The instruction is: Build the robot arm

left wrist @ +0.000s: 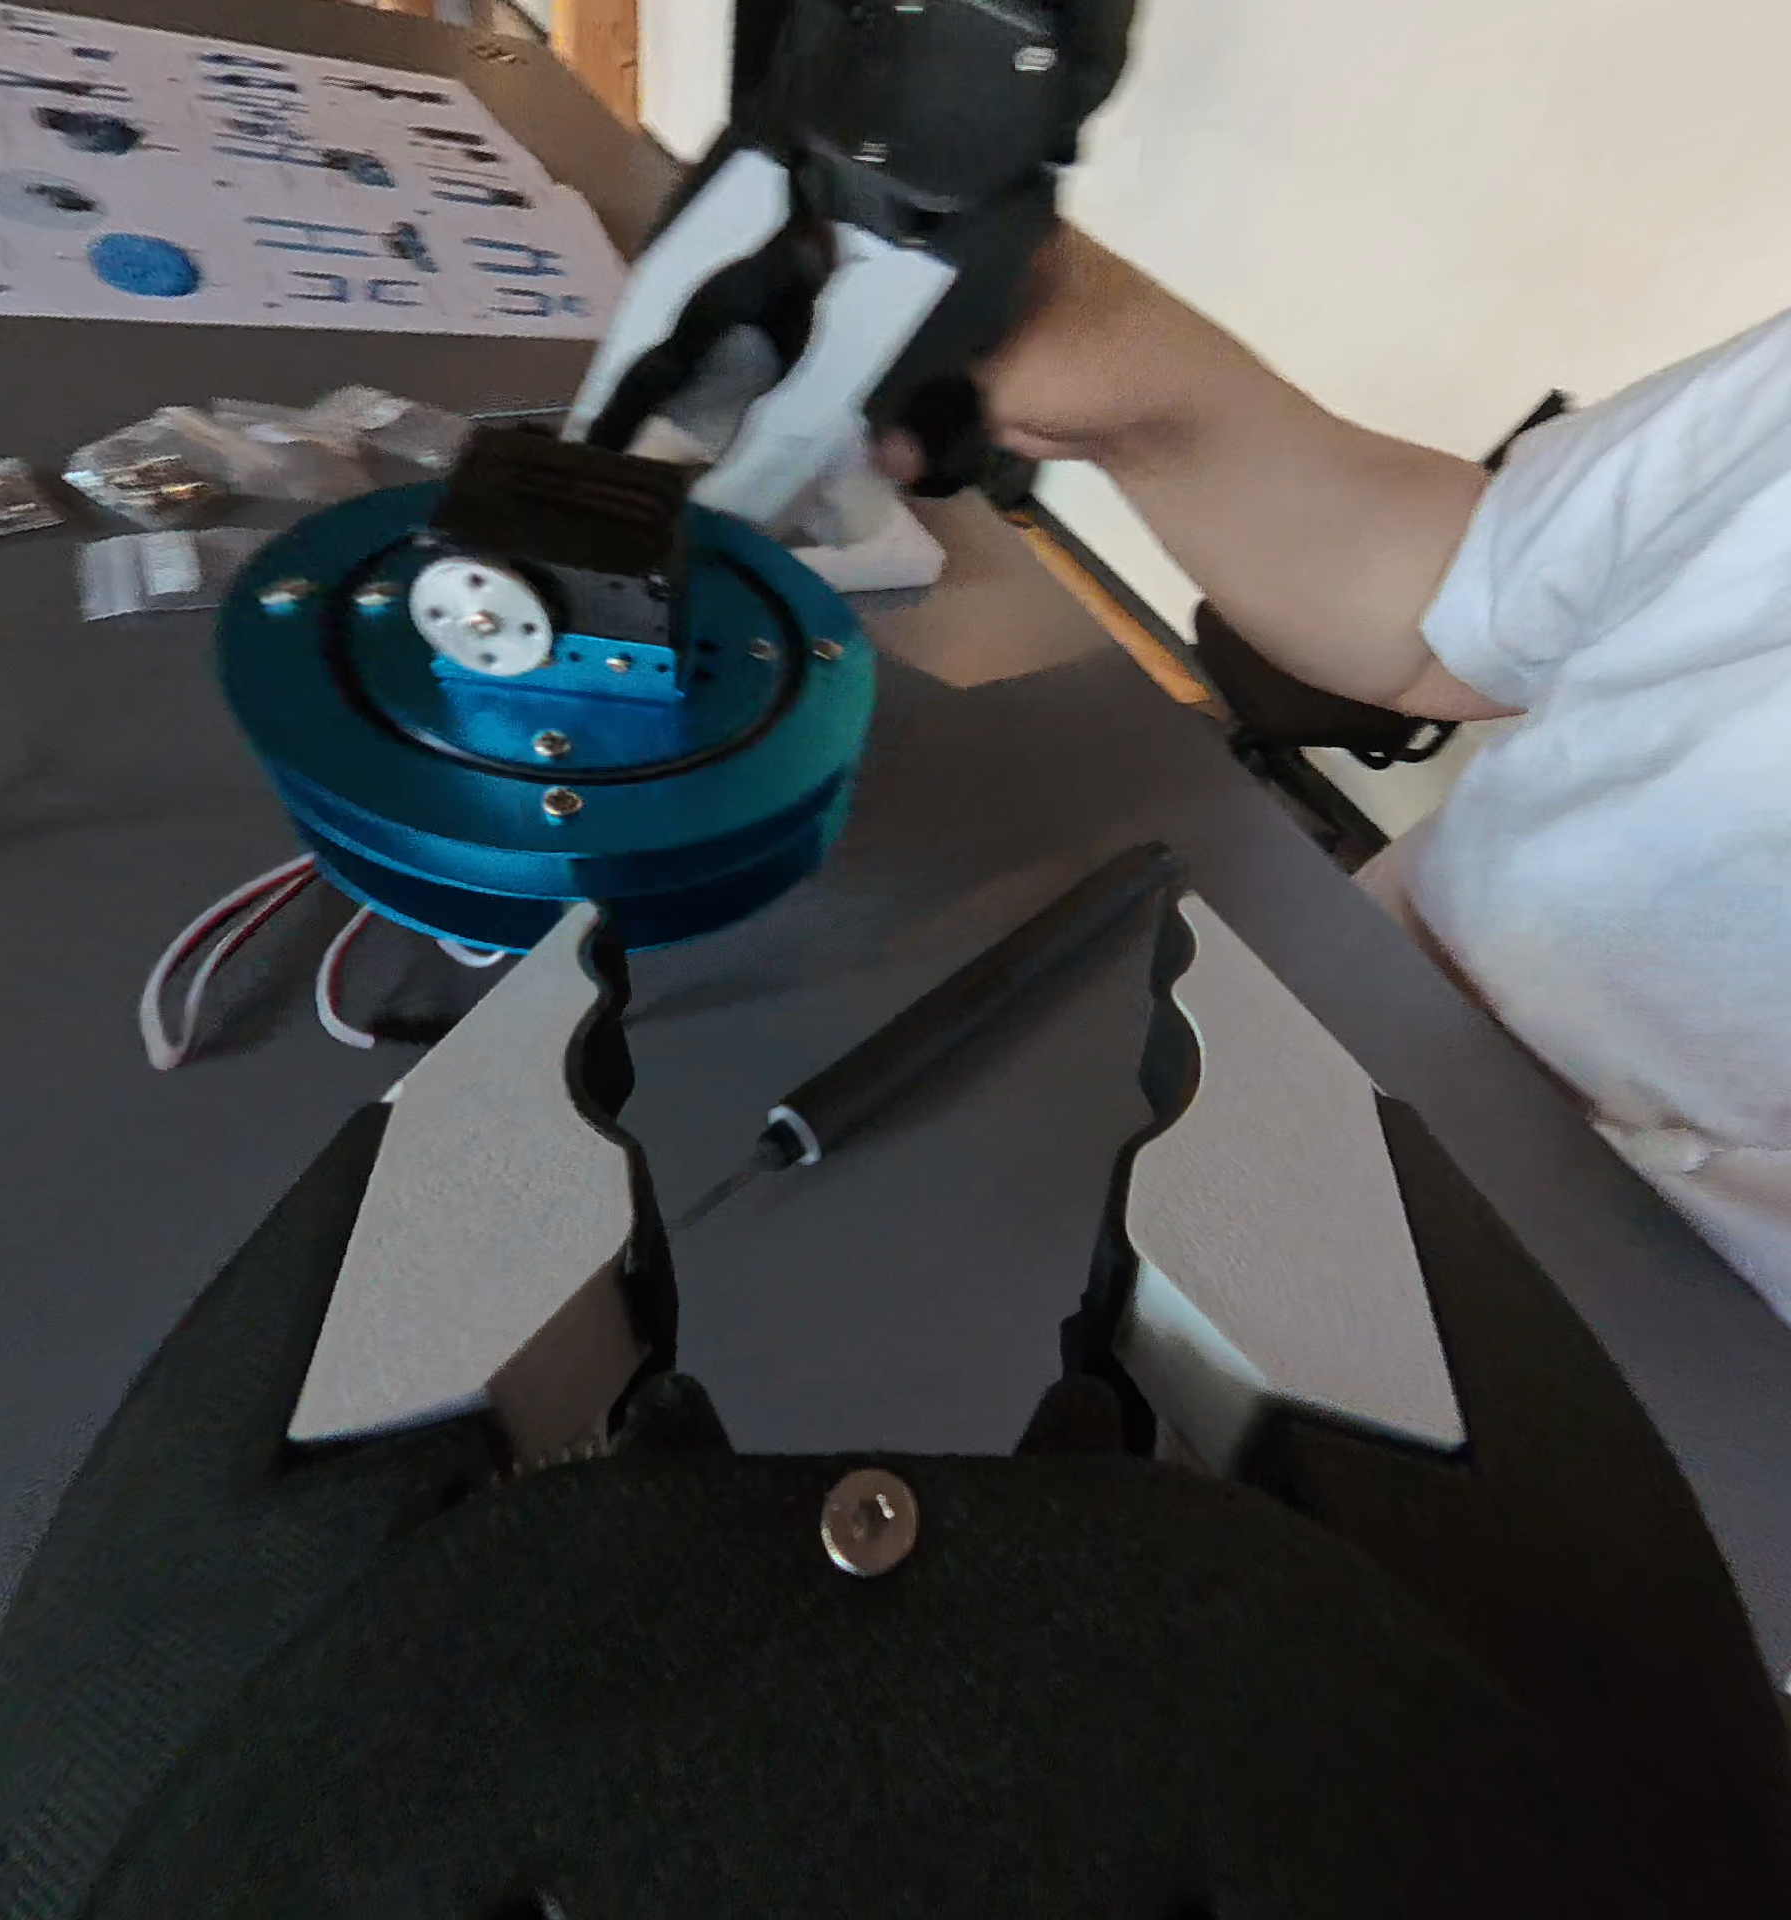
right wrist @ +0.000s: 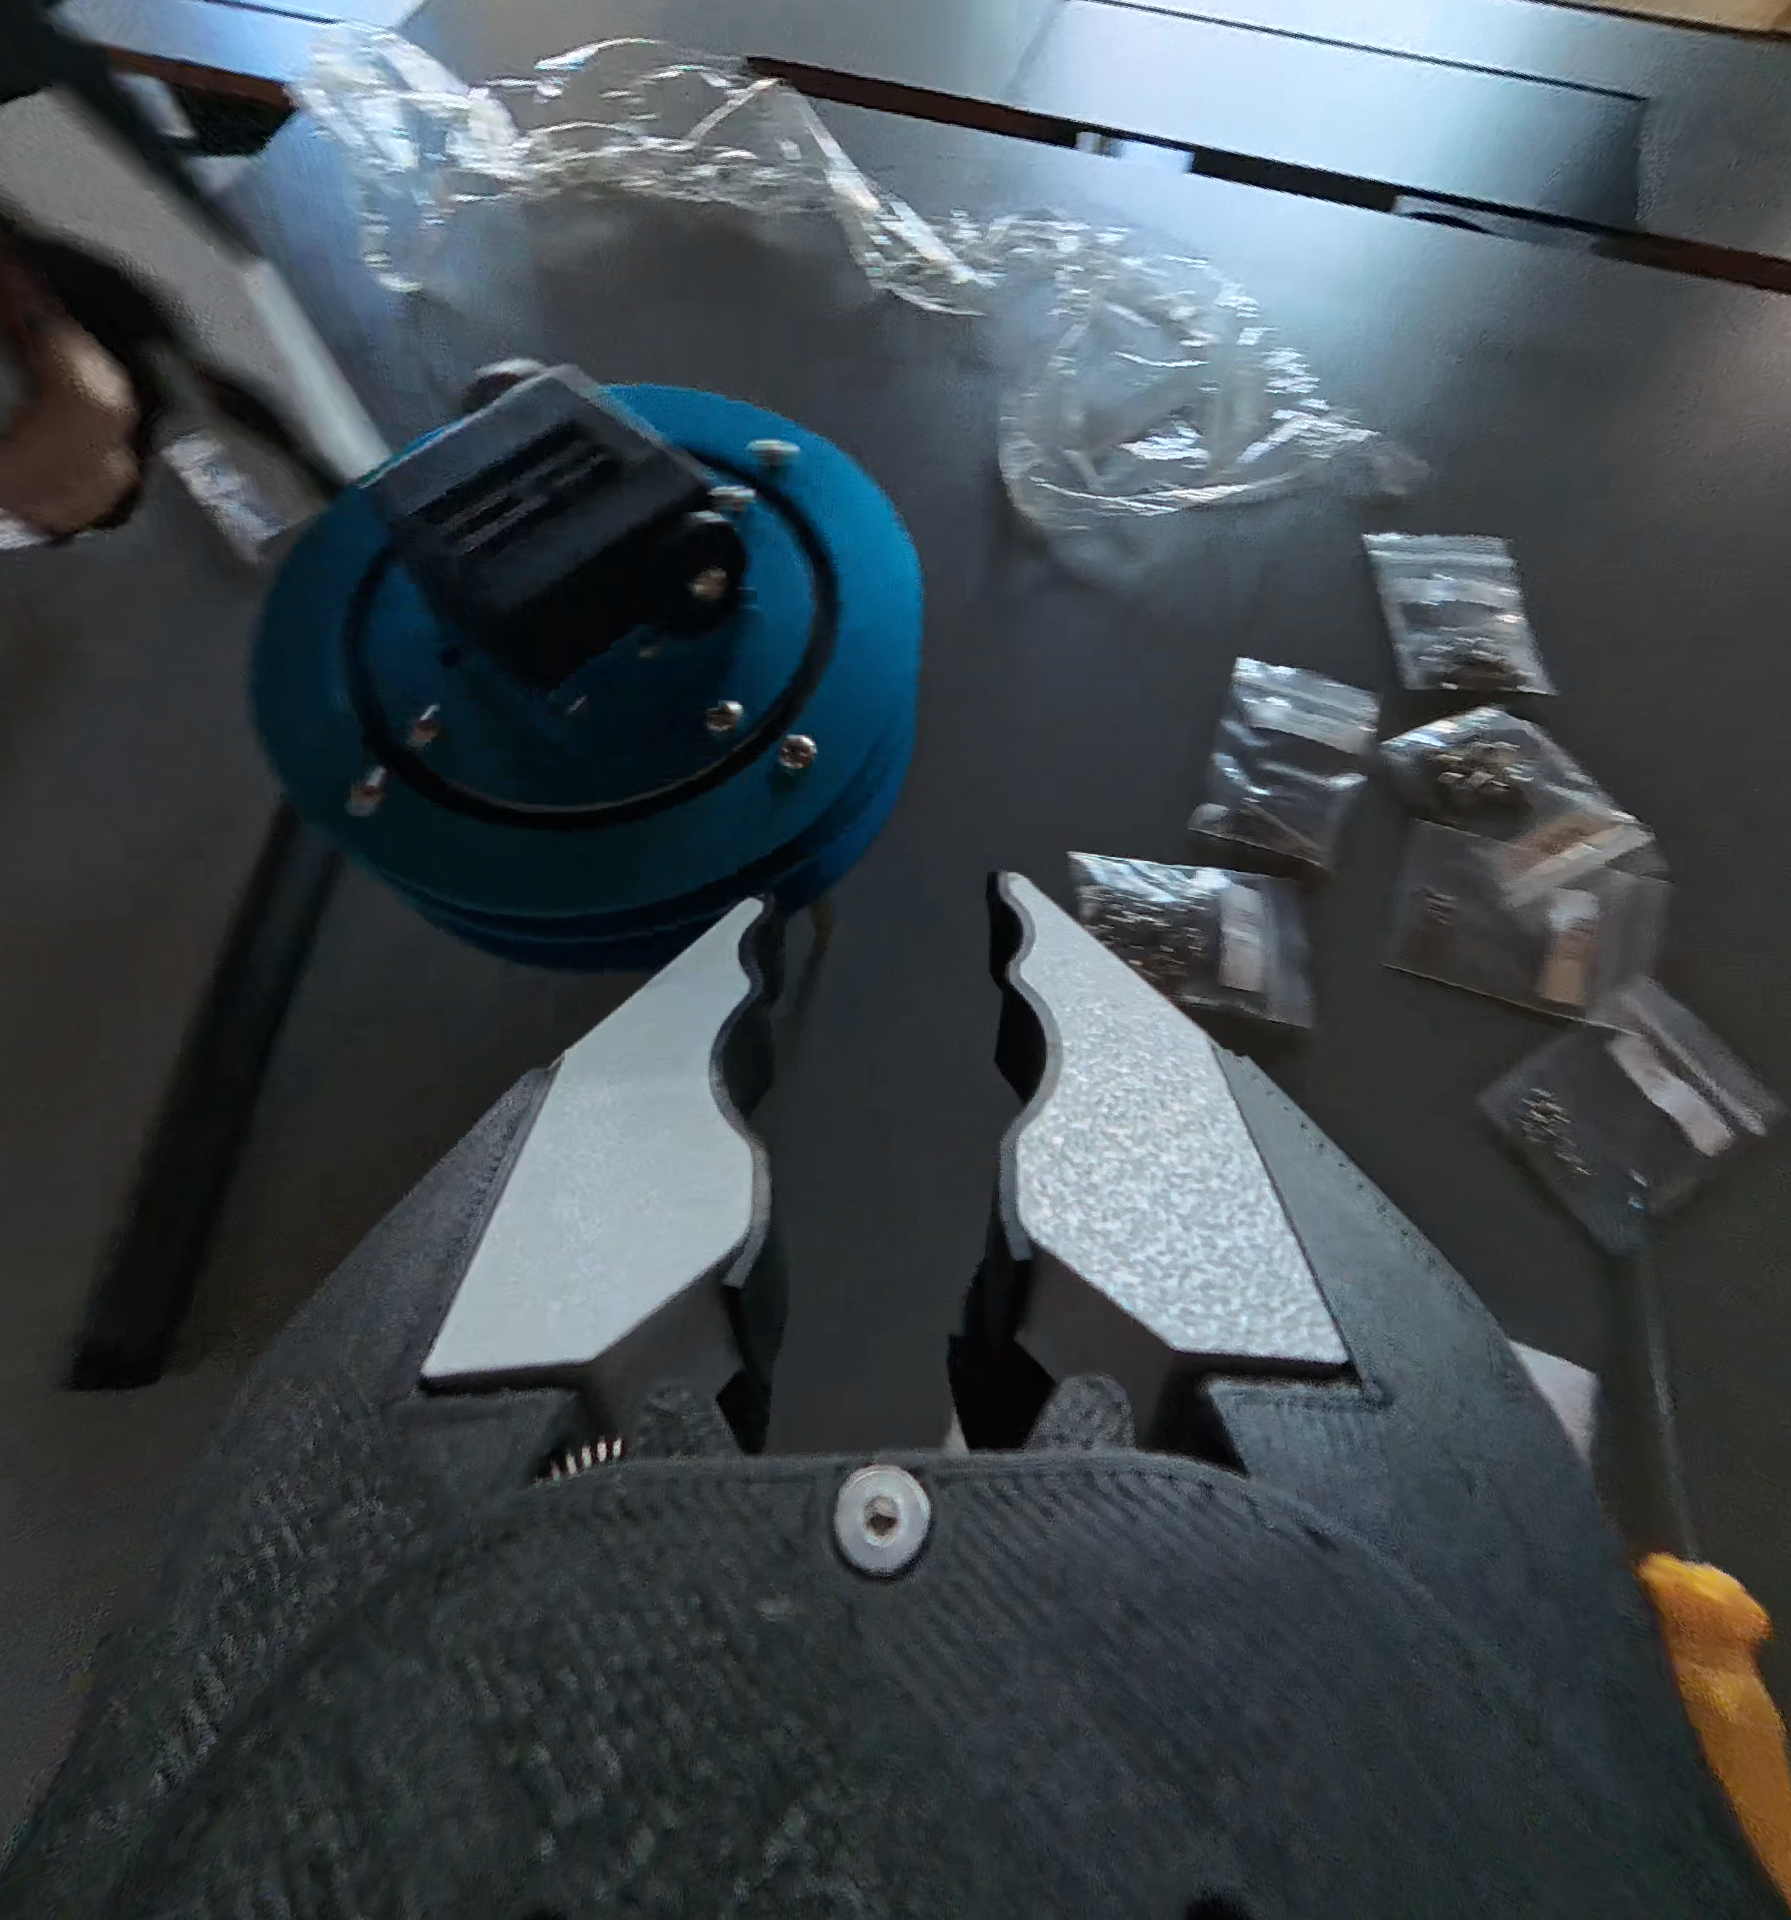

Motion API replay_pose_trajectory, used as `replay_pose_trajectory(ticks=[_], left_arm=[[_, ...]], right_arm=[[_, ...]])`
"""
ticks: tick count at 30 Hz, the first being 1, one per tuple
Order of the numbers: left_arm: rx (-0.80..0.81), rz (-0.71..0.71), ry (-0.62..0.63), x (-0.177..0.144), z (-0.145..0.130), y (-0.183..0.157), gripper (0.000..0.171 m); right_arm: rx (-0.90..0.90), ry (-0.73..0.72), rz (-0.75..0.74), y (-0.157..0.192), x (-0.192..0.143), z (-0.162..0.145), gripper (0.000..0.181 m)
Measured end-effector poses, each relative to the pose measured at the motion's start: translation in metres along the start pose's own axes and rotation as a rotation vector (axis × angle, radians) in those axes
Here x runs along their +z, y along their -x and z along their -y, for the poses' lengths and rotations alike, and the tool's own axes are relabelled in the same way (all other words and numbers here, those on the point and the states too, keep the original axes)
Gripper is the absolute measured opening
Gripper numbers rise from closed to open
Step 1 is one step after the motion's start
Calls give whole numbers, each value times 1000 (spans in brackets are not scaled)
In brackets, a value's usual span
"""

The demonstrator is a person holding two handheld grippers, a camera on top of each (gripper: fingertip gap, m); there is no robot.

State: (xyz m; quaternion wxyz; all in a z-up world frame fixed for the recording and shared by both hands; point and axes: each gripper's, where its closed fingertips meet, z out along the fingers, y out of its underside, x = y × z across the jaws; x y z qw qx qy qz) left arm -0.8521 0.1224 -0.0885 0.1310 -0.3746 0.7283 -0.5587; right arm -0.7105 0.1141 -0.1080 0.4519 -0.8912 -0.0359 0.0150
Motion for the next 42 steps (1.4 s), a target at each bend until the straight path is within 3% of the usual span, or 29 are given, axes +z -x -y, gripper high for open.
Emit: replay_pose_trajectory(ticks=[2,8,13,18,27,31,35,39,42], left_arm=[[33,-124,-35,9,5,-25,84],[88,-132,-150,-17,25,-18,85],[75,-66,-224,-51,30,7,85],[150,91,-200,-68,21,22,88],[129,290,-184,-87,25,13,93],[61,493,-195,-101,38,12,90],[53,644,-160,-89,58,-8,93],[-42,727,-215,-55,91,-43,92],[-91,836,-298,-7,111,-66,93]], right_arm=[[52,-1,-11,-15,3,1,37],[153,-37,46,-28,20,9,38],[163,-82,-2,-32,22,13,40],[129,-88,-56,-32,11,15,43],[74,-104,-18,-38,-7,2,47],[-3,-155,-3,-52,-42,-20,50],[5,-238,-2,-89,-101,-49,53],[-67,-255,-36,-140,-176,-93,54],[-163,-265,-42,-176,-230,-129,54]])
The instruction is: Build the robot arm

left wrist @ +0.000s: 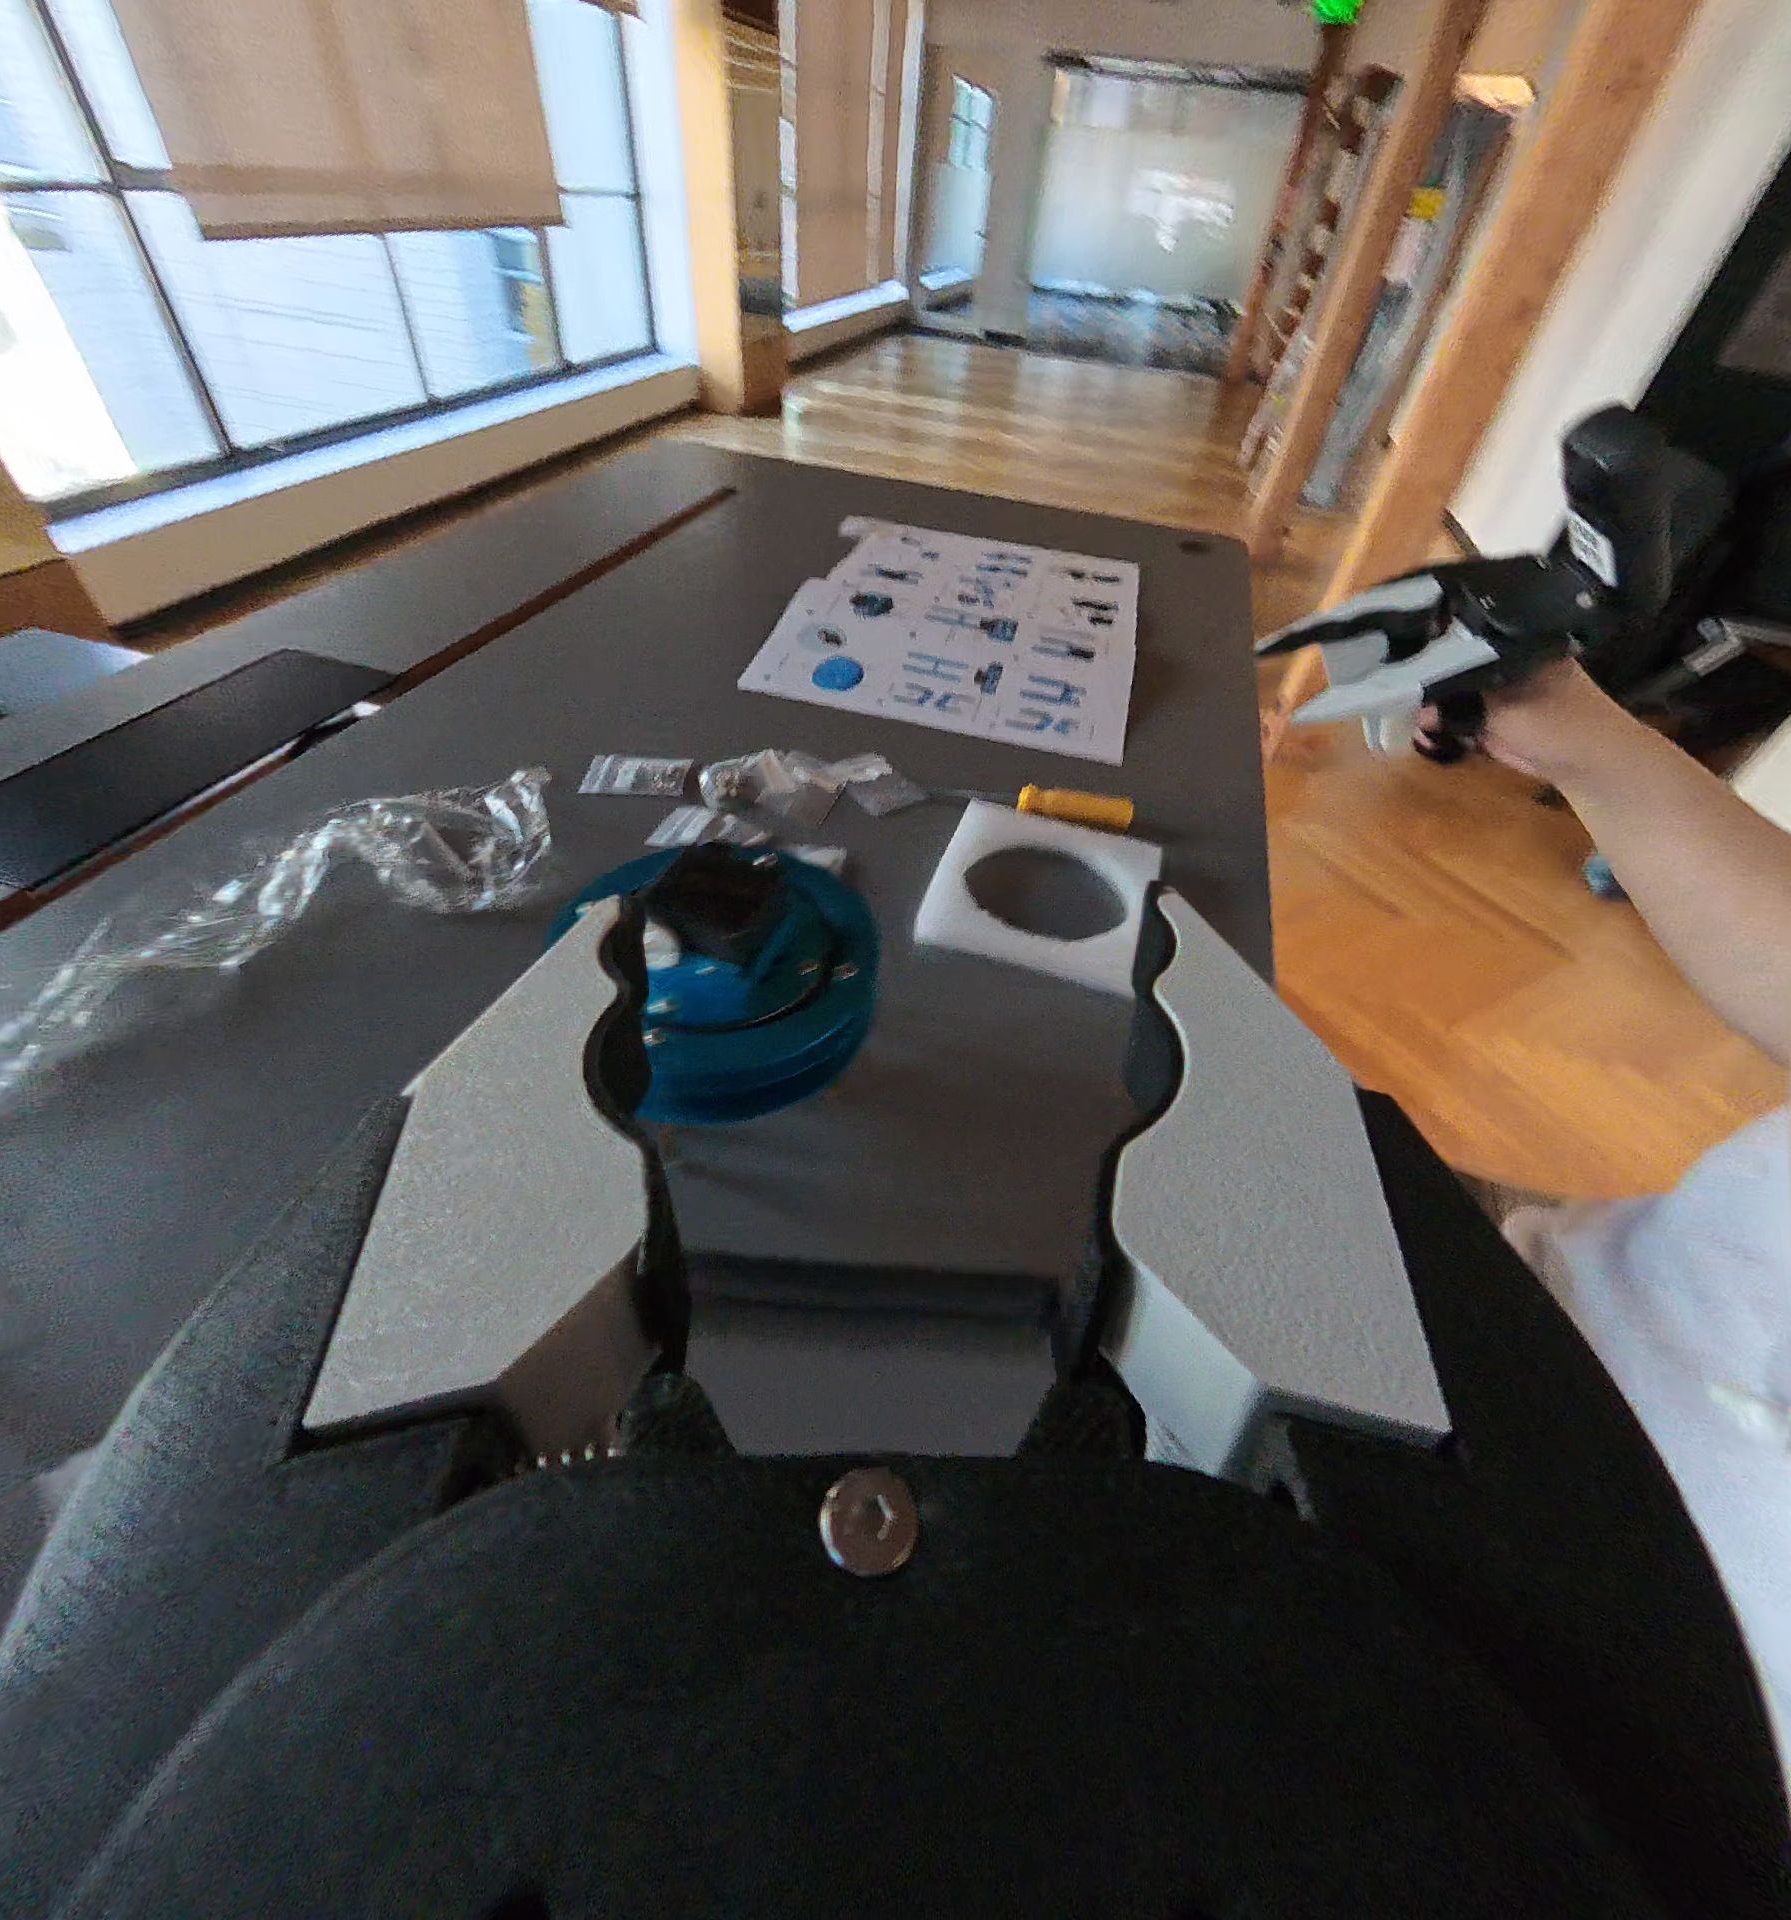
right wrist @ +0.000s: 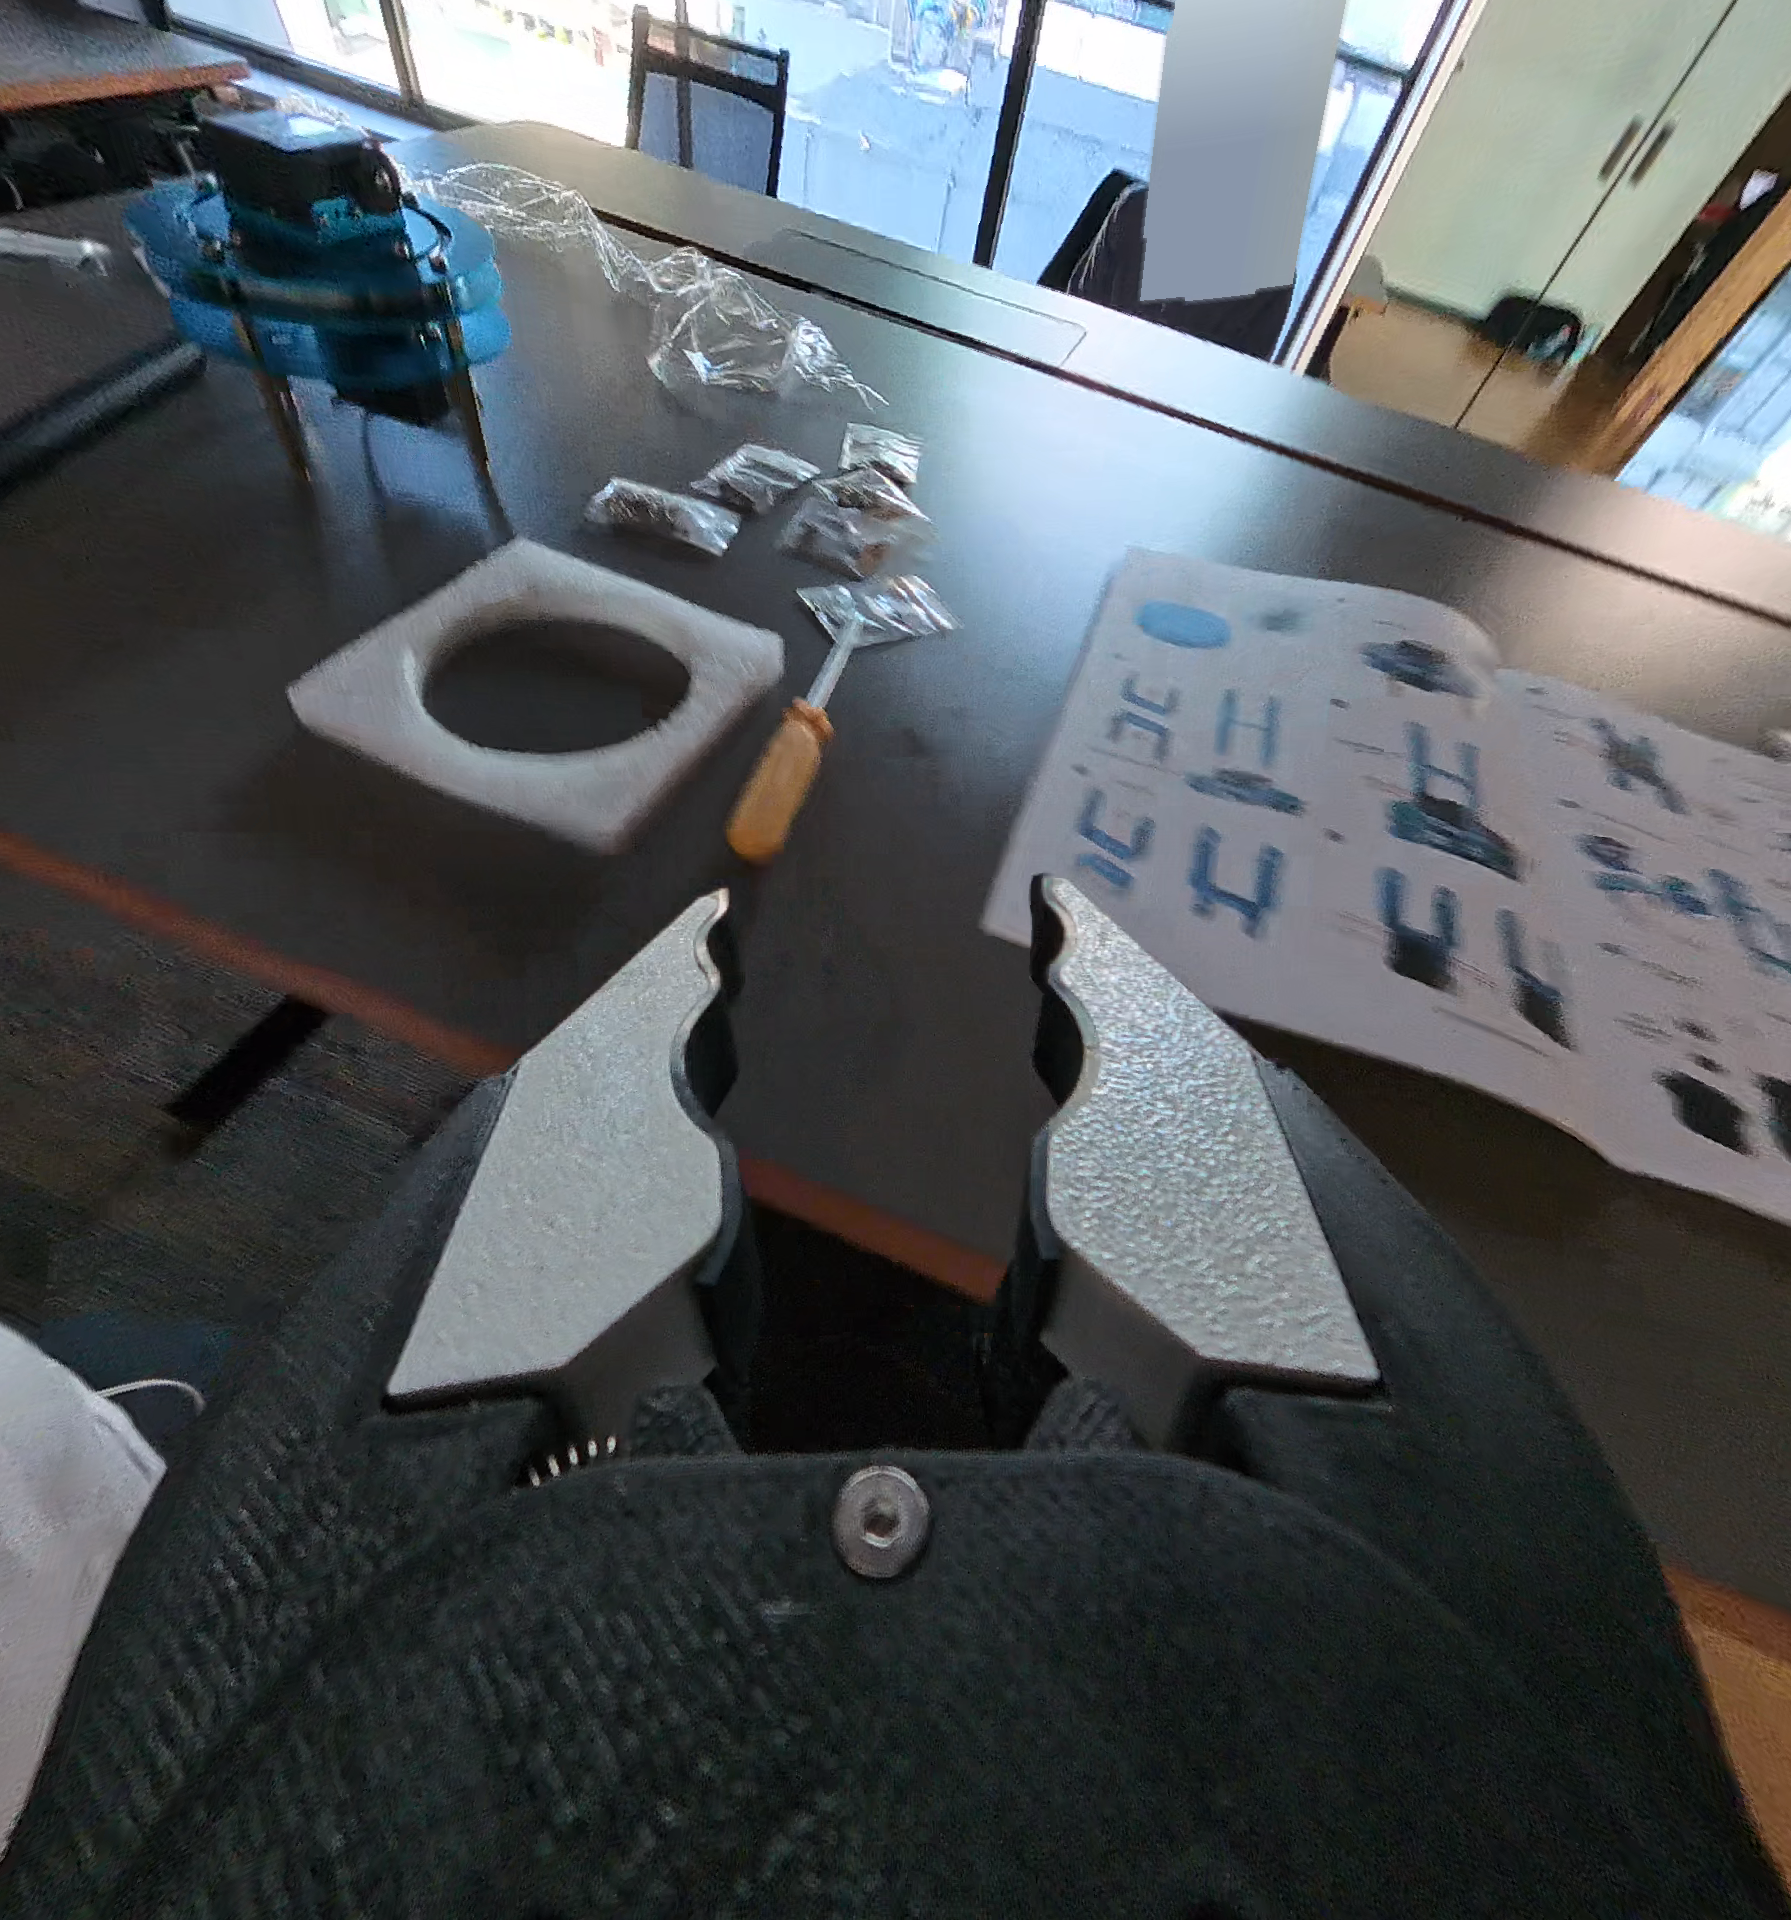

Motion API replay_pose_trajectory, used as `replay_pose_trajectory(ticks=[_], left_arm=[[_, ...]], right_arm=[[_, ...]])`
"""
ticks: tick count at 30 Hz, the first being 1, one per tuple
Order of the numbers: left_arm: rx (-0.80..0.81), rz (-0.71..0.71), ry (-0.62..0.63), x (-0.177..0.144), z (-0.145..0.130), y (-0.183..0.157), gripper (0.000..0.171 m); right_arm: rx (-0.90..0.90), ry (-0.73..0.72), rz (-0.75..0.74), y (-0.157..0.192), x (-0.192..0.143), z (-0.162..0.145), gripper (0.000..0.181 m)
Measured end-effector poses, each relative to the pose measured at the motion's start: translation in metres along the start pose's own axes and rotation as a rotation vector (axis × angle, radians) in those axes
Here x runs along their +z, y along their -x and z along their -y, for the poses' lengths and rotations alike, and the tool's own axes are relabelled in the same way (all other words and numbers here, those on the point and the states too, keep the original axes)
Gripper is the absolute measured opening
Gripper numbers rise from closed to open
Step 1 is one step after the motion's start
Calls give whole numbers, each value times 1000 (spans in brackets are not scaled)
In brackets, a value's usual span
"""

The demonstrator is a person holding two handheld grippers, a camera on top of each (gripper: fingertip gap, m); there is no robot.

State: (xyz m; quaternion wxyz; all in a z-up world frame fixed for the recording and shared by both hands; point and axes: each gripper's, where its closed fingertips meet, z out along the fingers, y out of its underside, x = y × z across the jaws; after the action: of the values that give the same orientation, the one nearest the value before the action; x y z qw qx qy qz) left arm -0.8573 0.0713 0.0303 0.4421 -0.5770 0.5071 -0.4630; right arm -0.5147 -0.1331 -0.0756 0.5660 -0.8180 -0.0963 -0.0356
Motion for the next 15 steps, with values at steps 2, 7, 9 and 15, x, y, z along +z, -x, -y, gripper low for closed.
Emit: replay_pose_trajectory(ticks=[2,7,9,15], left_arm=[[-29,80,-62,24,-4,-38,95],[-116,97,-193,135,4,-118,98],[-143,43,-182,188,10,-137,97],[-141,25,-116,312,10,-139,92]], right_arm=[[-5,-26,3,-25,-33,-18,55],[-10,-85,-24,-106,-83,-36,65],[-26,-100,-10,-141,-86,-30,66],[10,-179,-18,-240,-49,-20,66]])
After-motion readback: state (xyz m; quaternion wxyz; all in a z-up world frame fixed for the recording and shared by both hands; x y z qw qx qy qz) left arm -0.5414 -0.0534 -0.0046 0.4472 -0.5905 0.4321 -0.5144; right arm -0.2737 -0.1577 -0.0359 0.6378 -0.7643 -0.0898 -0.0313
